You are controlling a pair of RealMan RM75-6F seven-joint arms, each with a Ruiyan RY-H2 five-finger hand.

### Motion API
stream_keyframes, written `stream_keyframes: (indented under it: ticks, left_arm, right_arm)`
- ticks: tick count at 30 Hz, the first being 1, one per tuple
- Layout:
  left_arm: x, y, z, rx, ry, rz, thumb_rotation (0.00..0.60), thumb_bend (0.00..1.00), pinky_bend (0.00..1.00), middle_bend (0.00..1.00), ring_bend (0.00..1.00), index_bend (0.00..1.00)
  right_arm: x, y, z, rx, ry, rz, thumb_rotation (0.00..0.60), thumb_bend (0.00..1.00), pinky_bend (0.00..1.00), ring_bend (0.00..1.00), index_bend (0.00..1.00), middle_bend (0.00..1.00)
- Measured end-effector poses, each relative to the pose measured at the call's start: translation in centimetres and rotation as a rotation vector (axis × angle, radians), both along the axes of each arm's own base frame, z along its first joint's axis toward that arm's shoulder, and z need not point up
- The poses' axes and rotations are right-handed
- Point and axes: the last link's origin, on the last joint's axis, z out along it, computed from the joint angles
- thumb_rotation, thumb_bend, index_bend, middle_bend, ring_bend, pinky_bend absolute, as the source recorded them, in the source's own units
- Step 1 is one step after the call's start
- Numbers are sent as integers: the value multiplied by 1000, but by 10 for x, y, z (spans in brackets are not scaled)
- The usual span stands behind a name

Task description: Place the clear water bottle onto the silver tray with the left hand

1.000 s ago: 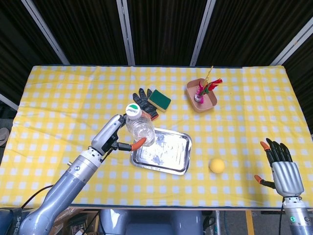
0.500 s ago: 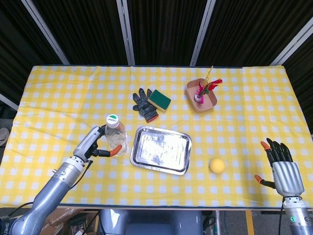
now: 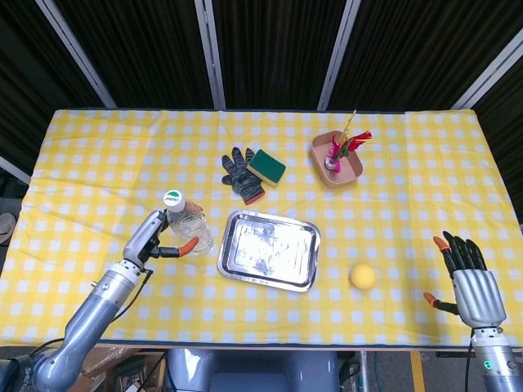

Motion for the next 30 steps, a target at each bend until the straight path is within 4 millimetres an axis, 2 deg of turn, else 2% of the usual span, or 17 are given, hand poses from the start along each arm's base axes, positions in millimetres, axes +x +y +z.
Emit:
stream_keyframes:
  ticks: [9,12,15,19,22,26,30]
  left_arm:
    - [55,-3,-63,-114,-45,-106,600,463,195,461,268,416]
    - [69,-6,-72,-121,-31,-139,600,462,195,459,268,417]
    - [70,-10,-69,-116,-25,-139,600,462,195,458,268,416]
    - [51,-13,-53,-77,11,-118,600,462,195,460,268,417]
    - [22,-14,-32,-20,49,-75,600,461,195,460,268,419]
    - [-26,-19,-2,48,78,17,600,460,195,462,268,420]
    - [-54,-24,14,74,61,53,600,461,195,465,268,424]
  right_arm:
    - [-2,-1,1,0,5,-3,600,50,0,0,81,0]
    - [-1,-1,2,-1,4,0,600,50,0,0,81,0]
    - [-1,0,3,-4,4,2,600,50,0,0,81,0]
    - [1,2,3,-8,0,8,600,50,0,0,81,0]
    - [3,3,2,-5,-4,12,600,49,0,0,81,0]
    - [5,4,0,1,-4,18,600,50,0,0,81,0]
    - [6,3,0,2,-3,18,600,50,0,0,81,0]
